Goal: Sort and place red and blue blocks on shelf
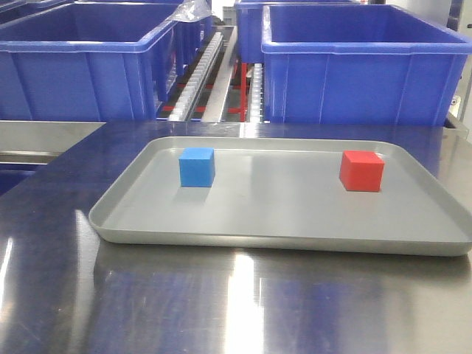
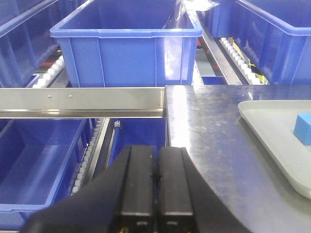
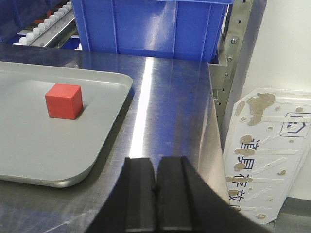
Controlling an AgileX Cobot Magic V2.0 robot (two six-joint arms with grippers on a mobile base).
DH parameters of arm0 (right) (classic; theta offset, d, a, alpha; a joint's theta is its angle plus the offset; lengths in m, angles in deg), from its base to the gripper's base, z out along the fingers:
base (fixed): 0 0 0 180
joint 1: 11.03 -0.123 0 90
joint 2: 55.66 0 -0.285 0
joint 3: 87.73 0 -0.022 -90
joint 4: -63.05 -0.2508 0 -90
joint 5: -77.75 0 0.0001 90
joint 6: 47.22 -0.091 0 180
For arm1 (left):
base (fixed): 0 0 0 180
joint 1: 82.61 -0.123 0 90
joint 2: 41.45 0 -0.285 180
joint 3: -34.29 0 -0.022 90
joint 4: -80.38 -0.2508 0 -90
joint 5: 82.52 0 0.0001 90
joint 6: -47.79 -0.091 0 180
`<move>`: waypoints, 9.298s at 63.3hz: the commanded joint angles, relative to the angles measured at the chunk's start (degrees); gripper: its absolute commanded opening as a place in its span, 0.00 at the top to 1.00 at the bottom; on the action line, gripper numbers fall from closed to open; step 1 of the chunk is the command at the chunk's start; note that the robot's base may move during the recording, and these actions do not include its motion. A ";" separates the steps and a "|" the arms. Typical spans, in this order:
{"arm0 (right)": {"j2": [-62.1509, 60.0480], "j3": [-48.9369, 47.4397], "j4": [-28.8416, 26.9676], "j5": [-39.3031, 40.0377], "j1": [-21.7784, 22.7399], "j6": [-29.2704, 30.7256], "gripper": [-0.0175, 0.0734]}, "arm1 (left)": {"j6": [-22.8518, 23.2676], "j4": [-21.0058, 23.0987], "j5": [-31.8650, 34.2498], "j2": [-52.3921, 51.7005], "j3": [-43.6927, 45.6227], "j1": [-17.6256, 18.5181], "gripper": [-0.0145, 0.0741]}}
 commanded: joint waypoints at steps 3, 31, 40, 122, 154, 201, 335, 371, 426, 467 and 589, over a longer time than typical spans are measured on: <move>-0.96 0.00 1.71 5.21 0.22 0.42 0.75 | 0.00 0.42 5.41 -1.04 -1.67 0.05 0.70; -0.96 0.00 1.72 9.87 0.22 0.42 0.75 | 0.00 0.42 5.41 -1.04 -1.67 0.05 0.70; -0.96 0.00 1.72 12.38 0.22 0.42 0.75 | 0.00 0.42 5.41 -1.04 -1.67 0.05 0.70; 51.13 -40.11 -4.18 -8.85 0.22 0.30 0.75 | 0.00 0.42 5.41 -1.04 -1.67 0.05 0.70; 60.73 -47.28 -9.38 -23.45 0.22 0.30 0.61 | 0.00 0.42 5.41 -1.04 -1.67 0.05 0.70; 64.62 -56.56 -15.71 -28.47 -0.05 0.36 0.26 | 0.00 0.42 5.41 -1.04 -1.67 0.05 0.70; 88.38 -71.52 -10.60 -24.47 -14.70 0.40 0.12 | 0.00 0.42 5.41 -1.04 -1.67 0.05 0.70; 94.65 -73.23 -10.60 -23.73 -14.70 0.40 0.12 | 0.00 0.42 5.41 -1.04 -1.67 0.05 0.70; 98.98 -73.23 -10.00 -23.73 -14.70 0.40 0.12 | 0.00 0.42 5.41 -1.04 -1.67 0.05 0.70; 99.58 -73.23 -9.33 -23.59 -14.70 0.40 0.12 | 0.00 0.42 5.41 -1.04 -1.67 0.05 0.70; 74.35 -71.44 -7.64 -15.98 -11.80 0.40 0.75 | 0.00 0.42 5.41 -1.04 -1.67 0.05 0.70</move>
